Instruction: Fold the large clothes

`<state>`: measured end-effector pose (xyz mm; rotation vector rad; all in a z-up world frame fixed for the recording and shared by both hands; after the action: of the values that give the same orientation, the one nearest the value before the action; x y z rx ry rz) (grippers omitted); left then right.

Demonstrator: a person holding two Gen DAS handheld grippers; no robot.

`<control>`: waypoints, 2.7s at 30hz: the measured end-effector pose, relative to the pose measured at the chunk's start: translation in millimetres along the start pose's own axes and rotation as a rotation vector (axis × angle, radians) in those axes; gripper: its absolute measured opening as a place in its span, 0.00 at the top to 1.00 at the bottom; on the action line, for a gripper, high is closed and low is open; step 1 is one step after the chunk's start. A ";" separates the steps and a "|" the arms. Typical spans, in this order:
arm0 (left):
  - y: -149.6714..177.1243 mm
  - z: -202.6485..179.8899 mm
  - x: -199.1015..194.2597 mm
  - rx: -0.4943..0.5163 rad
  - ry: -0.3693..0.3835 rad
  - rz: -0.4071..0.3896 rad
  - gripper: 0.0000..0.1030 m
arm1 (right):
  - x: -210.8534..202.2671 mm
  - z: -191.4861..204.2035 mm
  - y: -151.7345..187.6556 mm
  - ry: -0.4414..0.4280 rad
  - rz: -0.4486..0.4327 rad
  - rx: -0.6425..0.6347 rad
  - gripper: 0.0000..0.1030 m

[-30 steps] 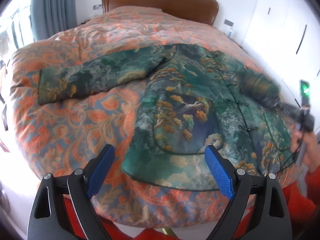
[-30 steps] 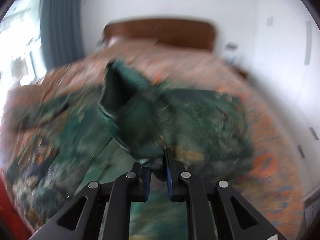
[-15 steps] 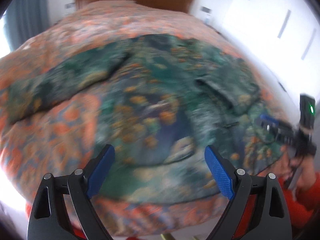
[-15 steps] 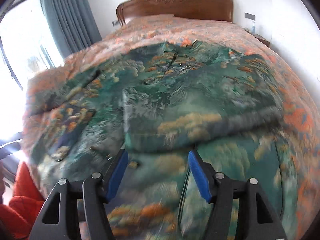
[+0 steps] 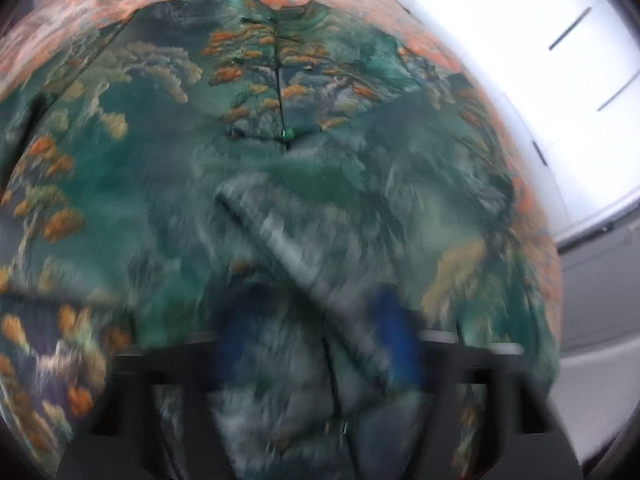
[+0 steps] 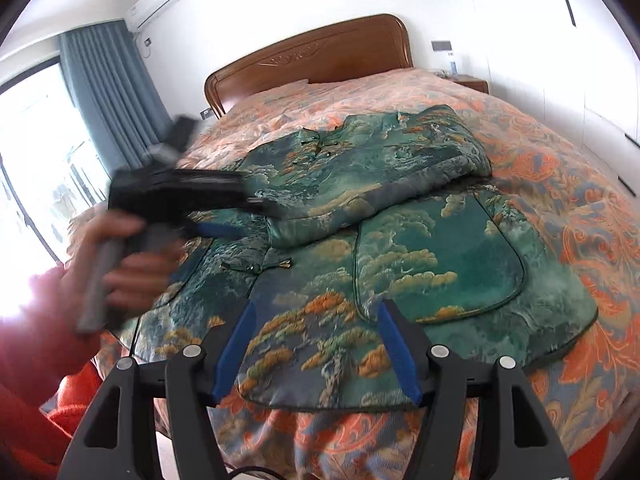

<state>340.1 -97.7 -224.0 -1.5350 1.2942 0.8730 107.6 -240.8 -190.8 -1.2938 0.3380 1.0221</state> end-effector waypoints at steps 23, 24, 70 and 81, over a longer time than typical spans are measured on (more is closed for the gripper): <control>-121.2 70.7 -8.3 0.000 -0.426 -0.158 0.92 | 19.6 -21.2 21.8 -0.050 -0.026 0.034 0.37; -120.0 72.8 -1.8 0.007 -0.436 -0.152 0.92 | 21.0 -22.4 22.3 -0.050 -0.022 0.038 0.37; -113.3 89.1 28.5 0.017 -0.300 -0.264 0.84 | 226.3 -158.4 -274.2 0.264 0.410 -0.010 0.36; -113.4 89.6 28.9 0.019 -0.295 -0.268 0.84 | 289.4 -188.3 -267.6 0.308 0.390 0.142 0.36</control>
<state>460.4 -19.5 -257.6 -1.4598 0.8604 0.8715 533.0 -267.2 -286.8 -1.2831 0.9103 1.0974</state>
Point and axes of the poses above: each gripper's, at about its wrist camera, not at the fingertips, and x roughly the way its jaws point, z to its left, y to its underside, the point moved 10 cm from there along x, roughly the way its jaws point, and after that the axes turned 10 degrees about z, right-handed, at the moved point
